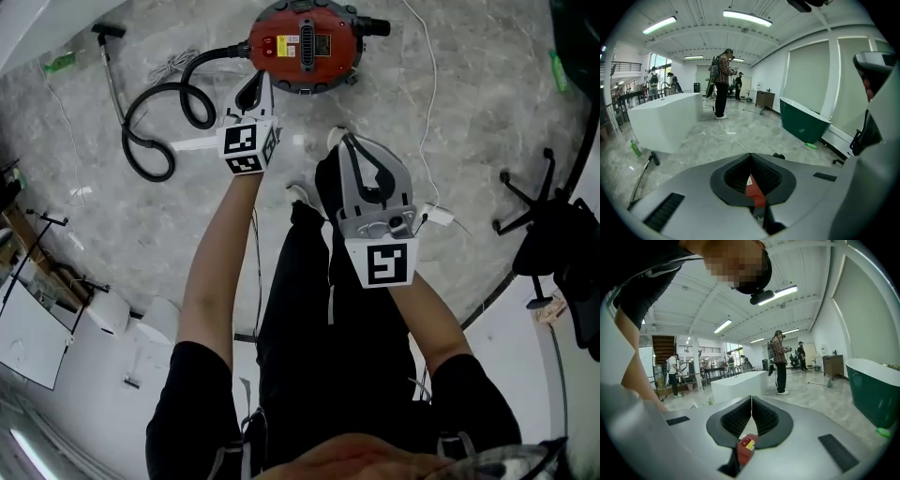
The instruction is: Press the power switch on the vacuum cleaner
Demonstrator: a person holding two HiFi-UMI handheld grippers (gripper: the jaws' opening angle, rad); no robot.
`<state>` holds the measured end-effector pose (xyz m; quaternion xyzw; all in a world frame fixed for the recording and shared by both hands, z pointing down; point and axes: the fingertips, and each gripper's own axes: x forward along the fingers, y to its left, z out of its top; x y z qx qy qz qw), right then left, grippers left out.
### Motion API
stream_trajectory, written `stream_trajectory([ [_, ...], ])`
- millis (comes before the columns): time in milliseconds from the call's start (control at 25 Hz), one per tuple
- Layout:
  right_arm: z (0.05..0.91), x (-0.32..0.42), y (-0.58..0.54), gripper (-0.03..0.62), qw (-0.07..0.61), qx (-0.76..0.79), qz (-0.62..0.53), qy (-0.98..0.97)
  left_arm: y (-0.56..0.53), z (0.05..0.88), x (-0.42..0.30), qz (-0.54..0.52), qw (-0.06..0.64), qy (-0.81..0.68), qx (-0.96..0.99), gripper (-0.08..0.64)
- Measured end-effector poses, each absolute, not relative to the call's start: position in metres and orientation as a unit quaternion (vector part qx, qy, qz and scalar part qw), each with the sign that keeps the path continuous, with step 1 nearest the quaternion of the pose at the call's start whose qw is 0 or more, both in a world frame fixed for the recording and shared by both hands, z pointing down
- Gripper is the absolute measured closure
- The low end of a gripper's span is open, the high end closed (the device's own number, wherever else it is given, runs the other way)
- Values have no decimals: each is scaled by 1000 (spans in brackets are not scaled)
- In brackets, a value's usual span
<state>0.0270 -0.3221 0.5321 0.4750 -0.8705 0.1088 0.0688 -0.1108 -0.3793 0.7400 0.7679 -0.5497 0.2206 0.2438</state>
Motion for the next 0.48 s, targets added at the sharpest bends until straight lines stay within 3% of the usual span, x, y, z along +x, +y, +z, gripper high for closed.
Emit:
stream_trajectory([
  [480,595,1,-331,572,121,400,33,-908,-407,821,-129,263,262,-542,754,549],
])
